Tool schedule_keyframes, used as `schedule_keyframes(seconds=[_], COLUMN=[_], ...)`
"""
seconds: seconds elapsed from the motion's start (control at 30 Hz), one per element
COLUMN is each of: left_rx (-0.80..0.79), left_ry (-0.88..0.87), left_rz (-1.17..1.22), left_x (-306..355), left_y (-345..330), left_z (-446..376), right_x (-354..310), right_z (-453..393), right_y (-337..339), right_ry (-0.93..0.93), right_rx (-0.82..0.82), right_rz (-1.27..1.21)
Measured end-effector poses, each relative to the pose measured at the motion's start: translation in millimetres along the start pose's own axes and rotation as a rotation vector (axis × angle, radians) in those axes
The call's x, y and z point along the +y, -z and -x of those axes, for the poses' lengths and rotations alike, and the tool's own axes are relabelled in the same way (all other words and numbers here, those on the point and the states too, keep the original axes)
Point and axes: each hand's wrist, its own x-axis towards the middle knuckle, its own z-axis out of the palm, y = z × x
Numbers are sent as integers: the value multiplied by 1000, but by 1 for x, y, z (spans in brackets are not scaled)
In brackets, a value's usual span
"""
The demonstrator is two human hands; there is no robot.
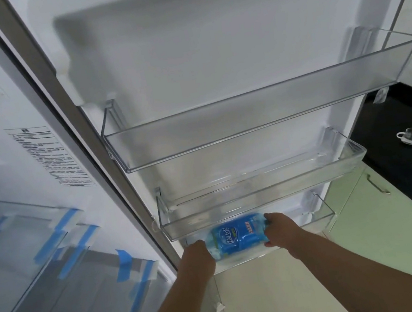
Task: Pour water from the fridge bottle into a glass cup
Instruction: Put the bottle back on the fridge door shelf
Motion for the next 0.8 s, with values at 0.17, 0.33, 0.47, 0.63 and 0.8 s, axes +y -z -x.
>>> schedule_keyframes(seconds=[0.17,0.33,0.47,0.63,0.8], left_rx=[0,73,90,371,328], left_ry=[-53,-332,-600,-885,-793], left_rz=[-41,-65,-179,-59,-288], left_x=[0,25,84,148,170], left_y=[1,24,68,107,78], left_z=[13,47,89,126,101], right_x=[-2,4,-1,-11,-19], right_z=[10,32,66,112,156], right_y=[-7,7,30,61,86], right_ry=[45,127,187,299,332], right_rx=[20,124,264,369,471], right_rz=[-16,-123,-195,-256,-227])
